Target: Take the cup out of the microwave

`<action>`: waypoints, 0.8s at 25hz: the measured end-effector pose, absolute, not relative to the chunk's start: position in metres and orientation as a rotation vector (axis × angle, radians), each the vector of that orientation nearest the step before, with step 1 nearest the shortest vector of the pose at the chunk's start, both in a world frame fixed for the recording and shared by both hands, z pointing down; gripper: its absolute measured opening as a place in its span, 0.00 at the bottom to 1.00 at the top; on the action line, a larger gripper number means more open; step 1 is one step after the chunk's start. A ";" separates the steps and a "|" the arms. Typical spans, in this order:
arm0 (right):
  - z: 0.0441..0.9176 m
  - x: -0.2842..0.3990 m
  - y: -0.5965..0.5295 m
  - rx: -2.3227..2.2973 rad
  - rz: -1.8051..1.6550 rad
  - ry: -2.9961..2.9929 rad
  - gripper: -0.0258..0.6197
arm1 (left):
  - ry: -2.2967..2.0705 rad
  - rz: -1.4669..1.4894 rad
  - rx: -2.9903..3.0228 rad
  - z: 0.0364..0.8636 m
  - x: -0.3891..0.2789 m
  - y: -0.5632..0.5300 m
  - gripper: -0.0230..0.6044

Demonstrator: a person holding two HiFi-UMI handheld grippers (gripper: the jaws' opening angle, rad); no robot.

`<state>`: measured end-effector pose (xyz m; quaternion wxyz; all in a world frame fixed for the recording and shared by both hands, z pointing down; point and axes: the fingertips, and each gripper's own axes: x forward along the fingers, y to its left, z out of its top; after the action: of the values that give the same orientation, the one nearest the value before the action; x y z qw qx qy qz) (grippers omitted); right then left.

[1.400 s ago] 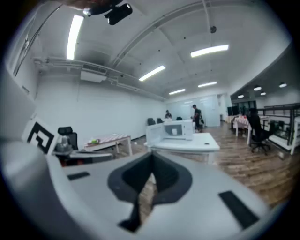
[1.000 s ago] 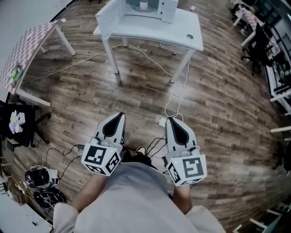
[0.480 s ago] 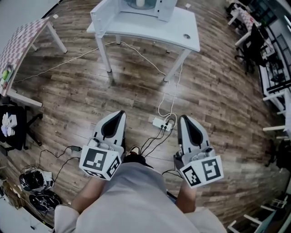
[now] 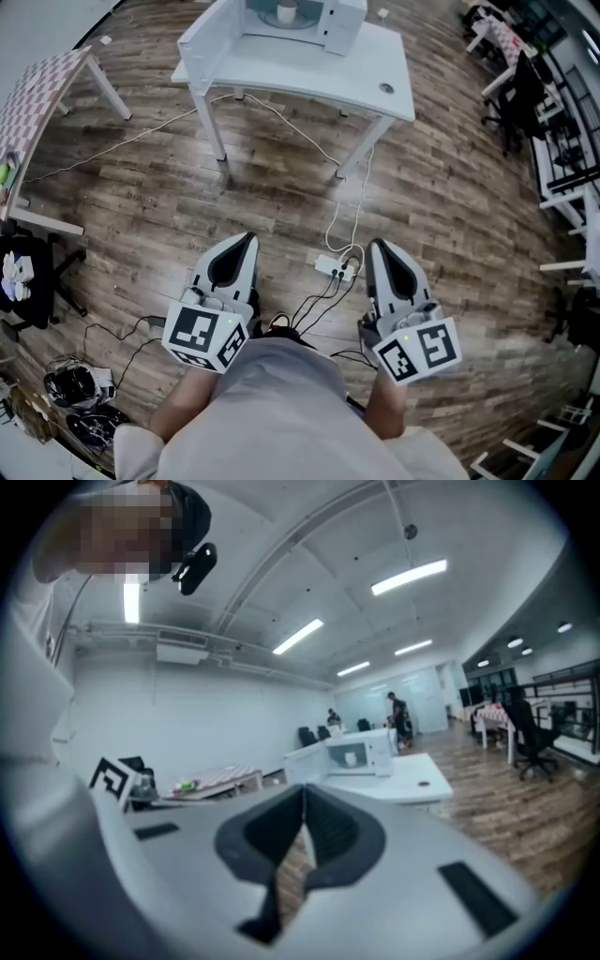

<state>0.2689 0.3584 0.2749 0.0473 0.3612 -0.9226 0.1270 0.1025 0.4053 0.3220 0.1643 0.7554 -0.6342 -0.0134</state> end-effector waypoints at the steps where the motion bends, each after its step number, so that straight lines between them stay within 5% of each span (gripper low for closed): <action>1: 0.275 0.265 0.353 1.102 0.388 -2.811 0.08 | -1.803 -0.038 2.152 0.322 0.099 0.400 0.06; 20: 0.276 0.174 0.283 1.161 0.417 -2.768 0.08 | -1.677 -0.123 2.198 0.312 0.009 0.315 0.06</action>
<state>0.1743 0.2835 0.2757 0.0556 0.3825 -0.9120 0.1375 0.0087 0.3151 0.3121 0.1861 0.7804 -0.5954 -0.0436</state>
